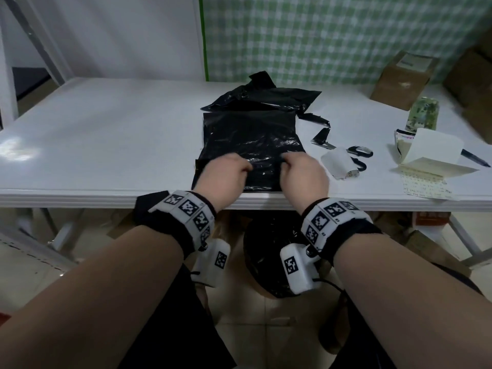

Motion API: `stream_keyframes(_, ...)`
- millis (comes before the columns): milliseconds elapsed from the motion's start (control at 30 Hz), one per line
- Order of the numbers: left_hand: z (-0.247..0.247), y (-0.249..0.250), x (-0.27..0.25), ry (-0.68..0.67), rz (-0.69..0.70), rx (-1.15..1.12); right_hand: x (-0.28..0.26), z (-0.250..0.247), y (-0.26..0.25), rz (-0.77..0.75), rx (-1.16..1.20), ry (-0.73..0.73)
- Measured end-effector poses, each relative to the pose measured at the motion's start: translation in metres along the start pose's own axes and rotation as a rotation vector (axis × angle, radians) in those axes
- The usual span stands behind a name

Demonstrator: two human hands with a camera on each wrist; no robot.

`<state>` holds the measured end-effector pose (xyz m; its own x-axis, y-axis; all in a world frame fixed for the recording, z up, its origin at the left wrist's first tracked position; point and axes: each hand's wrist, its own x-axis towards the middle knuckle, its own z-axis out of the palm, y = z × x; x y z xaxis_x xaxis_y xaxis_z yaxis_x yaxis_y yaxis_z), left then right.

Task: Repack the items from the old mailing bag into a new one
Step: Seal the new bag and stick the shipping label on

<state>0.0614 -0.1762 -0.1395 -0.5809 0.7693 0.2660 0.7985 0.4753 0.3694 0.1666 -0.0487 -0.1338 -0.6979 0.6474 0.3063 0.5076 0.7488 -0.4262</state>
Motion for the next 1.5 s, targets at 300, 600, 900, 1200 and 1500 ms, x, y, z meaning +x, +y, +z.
stream_keyframes(300,0.022,0.003,-0.001,-0.443,-0.074,0.198,0.003,0.025,-0.014,-0.12,-0.234,-0.49)
stream_keyframes(600,0.016,-0.015,0.003,-0.461,-0.217,0.262,0.004,0.012,0.005,0.049,-0.315,-0.527)
stream_keyframes(900,0.008,-0.02,-0.001,-0.45,-0.367,0.294,0.0,-0.009,0.032,0.111,-0.322,-0.454)
stream_keyframes(1200,-0.001,-0.012,0.005,-0.486,-0.49,0.294,-0.008,-0.032,0.045,0.158,-0.159,-0.109)
stream_keyframes(1500,-0.008,0.002,0.018,-0.225,-0.485,0.209,0.012,-0.061,0.09,0.362,-0.042,0.1)
